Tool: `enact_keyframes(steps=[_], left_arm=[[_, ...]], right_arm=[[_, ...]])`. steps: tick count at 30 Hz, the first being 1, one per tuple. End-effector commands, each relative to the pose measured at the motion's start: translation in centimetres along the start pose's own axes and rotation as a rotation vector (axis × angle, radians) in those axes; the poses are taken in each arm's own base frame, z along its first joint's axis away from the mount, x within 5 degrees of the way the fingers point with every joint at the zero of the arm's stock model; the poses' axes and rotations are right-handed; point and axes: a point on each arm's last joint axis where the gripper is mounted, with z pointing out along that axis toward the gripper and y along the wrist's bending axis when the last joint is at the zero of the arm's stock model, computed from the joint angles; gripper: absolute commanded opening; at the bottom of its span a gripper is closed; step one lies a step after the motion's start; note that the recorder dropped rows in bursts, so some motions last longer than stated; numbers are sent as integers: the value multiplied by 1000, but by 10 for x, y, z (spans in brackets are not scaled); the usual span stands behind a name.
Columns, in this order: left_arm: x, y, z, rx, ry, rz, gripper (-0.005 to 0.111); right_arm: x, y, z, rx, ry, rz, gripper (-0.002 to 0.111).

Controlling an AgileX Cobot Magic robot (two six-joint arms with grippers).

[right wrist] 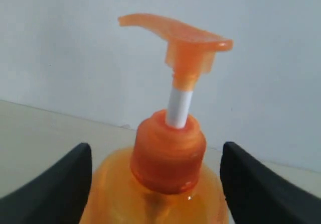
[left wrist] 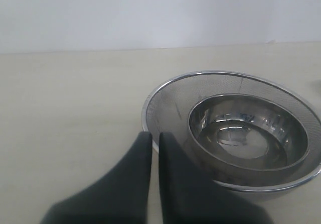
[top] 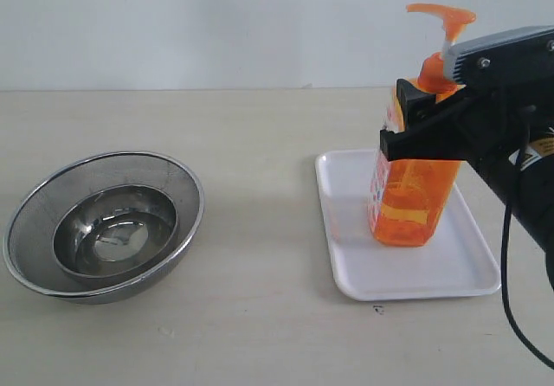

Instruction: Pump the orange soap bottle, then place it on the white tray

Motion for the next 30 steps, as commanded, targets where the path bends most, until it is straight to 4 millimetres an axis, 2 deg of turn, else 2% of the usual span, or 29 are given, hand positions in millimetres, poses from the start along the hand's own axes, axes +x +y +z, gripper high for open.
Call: enact_keyframes(steps=[1,18,30], left_arm=[[1,0,0,-2,-1,-2,5],[1,0,0,-2,-1,-2,5],[1,0,0,-2,-1,-2,5]], right_arm=[[1,2,-2,-30,11,-12,64],[-3,8,-3,-99,-36,-59,64],[-7,6,-3,-73,-73,-61,64]])
